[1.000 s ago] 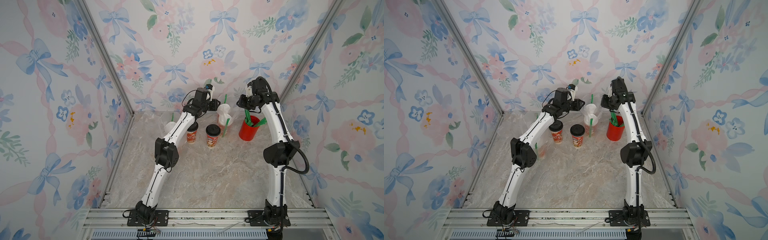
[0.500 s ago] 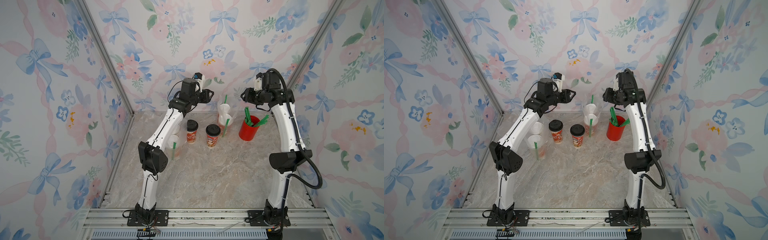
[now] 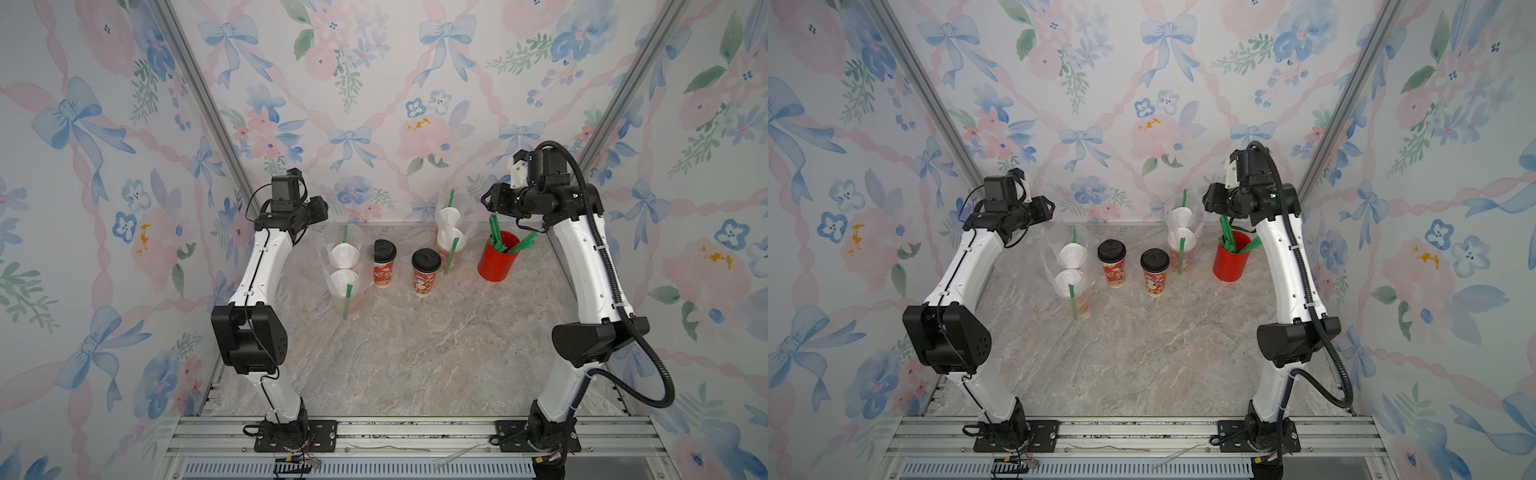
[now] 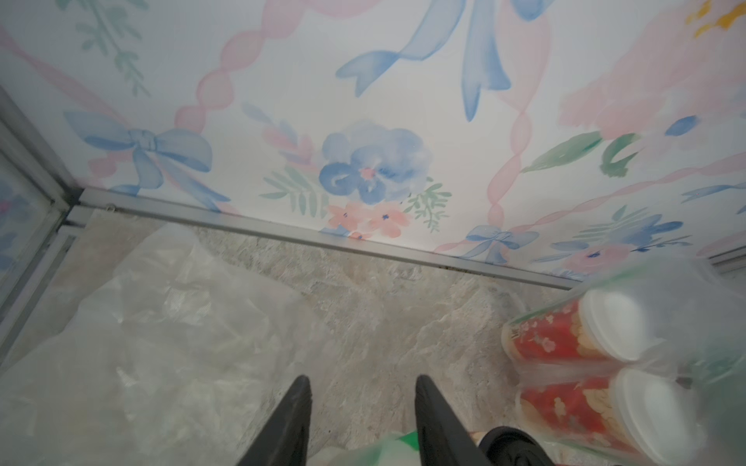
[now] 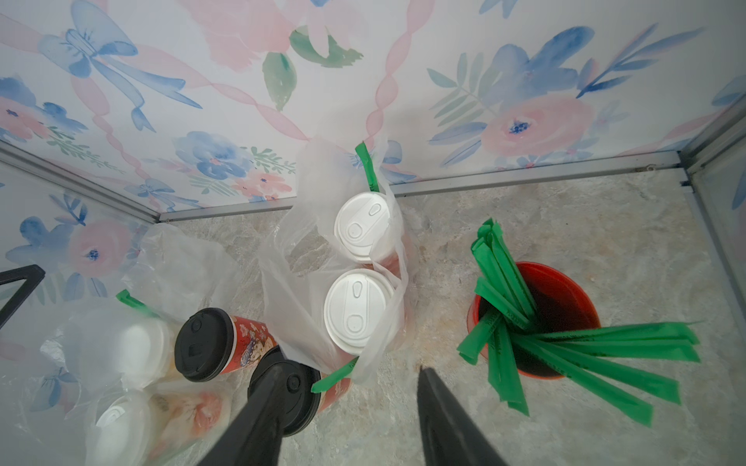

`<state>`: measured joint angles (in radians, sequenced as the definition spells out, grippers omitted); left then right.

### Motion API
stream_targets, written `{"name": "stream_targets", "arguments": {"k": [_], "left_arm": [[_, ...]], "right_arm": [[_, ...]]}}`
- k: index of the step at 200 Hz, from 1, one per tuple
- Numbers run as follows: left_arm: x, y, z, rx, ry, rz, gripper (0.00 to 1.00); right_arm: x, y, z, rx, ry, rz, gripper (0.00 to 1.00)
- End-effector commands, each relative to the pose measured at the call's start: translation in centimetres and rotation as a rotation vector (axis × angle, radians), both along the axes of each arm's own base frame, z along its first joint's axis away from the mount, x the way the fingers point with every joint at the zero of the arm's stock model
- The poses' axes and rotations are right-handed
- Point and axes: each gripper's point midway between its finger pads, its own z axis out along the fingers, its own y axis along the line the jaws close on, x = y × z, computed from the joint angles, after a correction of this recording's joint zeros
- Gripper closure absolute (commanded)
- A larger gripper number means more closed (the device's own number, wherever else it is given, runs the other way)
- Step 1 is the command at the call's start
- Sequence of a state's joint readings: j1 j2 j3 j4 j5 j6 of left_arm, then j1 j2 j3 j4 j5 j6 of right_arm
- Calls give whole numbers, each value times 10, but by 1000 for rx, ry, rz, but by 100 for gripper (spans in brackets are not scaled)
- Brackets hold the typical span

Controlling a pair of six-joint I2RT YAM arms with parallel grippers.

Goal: Pack milk tea into plastic carrier bags
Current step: Pick up the plastic carrier bag from the corner of the board.

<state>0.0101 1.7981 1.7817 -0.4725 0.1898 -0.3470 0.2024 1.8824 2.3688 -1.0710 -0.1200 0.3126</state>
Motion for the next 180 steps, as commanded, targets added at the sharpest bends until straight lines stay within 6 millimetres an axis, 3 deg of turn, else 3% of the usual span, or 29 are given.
{"name": "stream_targets", "arguments": {"k": [1,53,78,139,180], "left_arm": [[-12,8,-50,81,138,-22,57],[-15,29,-165,159,404,12,57],[-9,38,-204,193,479,47,52],[22,50,-243,227,520,116,37],[26,52,-266,274,576,126,32]], "right_arm": [[-14,1,8,-10,-18,12,46],[-22,3,-6,-9,15,25,45],[-25,4,-12,-10,31,29,45],[-32,5,-18,-20,50,31,45],[-35,5,-22,-21,58,30,44]]}}
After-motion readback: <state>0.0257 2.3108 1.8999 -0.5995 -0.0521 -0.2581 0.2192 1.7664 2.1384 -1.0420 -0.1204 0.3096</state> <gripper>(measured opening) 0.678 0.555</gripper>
